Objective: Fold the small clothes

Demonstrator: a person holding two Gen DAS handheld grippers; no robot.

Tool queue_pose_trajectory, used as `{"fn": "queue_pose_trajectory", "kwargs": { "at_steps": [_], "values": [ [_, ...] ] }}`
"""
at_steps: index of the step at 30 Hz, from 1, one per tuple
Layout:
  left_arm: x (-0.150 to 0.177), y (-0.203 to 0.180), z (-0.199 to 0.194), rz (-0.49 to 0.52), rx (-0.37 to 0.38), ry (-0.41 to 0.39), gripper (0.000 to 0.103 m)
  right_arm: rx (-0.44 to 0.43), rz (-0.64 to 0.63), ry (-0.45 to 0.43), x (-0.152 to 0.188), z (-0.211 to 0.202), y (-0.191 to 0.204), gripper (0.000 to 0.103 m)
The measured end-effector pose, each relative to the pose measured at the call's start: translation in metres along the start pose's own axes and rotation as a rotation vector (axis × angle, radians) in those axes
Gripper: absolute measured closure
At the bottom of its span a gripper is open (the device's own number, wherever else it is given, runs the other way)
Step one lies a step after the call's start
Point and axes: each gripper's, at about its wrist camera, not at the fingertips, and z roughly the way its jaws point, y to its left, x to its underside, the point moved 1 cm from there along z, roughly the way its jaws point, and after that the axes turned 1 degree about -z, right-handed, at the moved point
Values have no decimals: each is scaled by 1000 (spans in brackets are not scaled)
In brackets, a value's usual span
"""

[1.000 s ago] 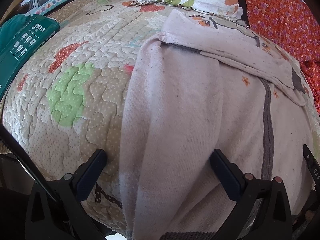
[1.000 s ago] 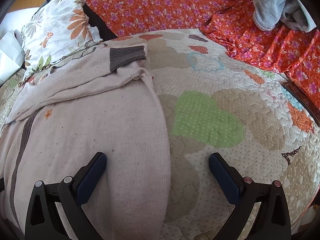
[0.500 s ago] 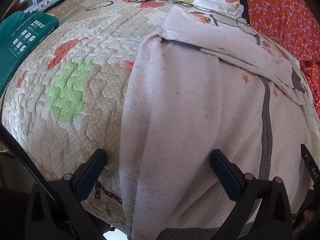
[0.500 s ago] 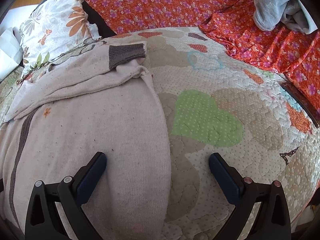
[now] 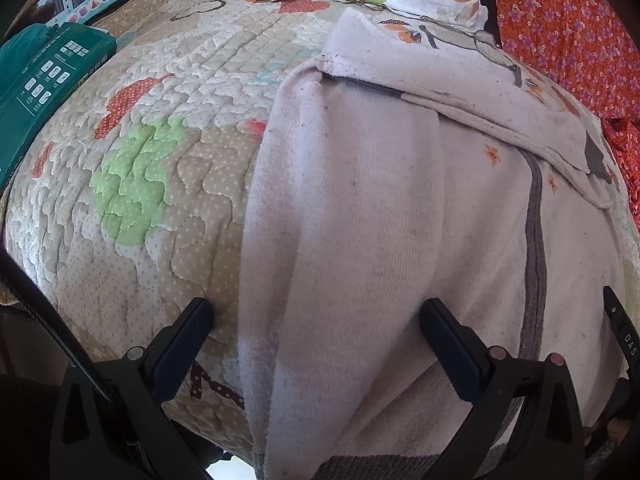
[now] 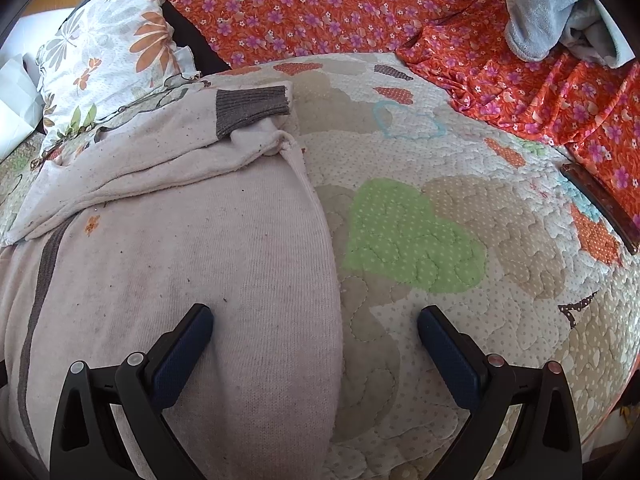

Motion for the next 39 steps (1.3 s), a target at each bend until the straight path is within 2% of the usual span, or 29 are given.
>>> {"fn": "queue_pose_trajectory", "kwargs": {
  "at_steps": [16, 20, 23, 25, 27, 28, 29, 30, 32, 36, 39],
  "values": [
    [0, 1, -1, 2, 6, -5, 0, -9, -3, 17, -1, 0, 0, 0],
    [-2, 3, -5, -4, 32, -6, 0, -21, -9, 46, -5, 0, -1, 0],
    [-3, 5, -15, -11, 85, -24, 2, -35, -12, 73, -6, -2, -2, 0],
    [-3, 7, -23, -2, 109, -42, 6, -57, -8, 93, -8, -7, -5, 4],
    [-5, 11, -33, 16, 118, -68, 15, -93, -3, 109, -9, -15, -10, 15],
    [-6, 15, -39, 28, 122, -84, 25, -122, -1, 107, -10, -20, -12, 20],
    [-7, 20, -44, 41, 122, -99, 36, -163, 2, 104, -12, -25, -14, 31],
    [-8, 25, -48, 43, 121, -106, 40, -219, 11, 102, -12, -33, -20, 36],
    [-10, 41, -51, 3, 146, -99, 42, -259, 37, 96, -7, -43, -29, 36],
    [-8, 78, -34, -135, 199, -10, 42, -310, 62, 138, 8, -47, -40, 36],
    [-1, 83, -18, -159, 266, 57, 42, -341, 37, 172, 22, -45, -38, 41]
  ]
}}
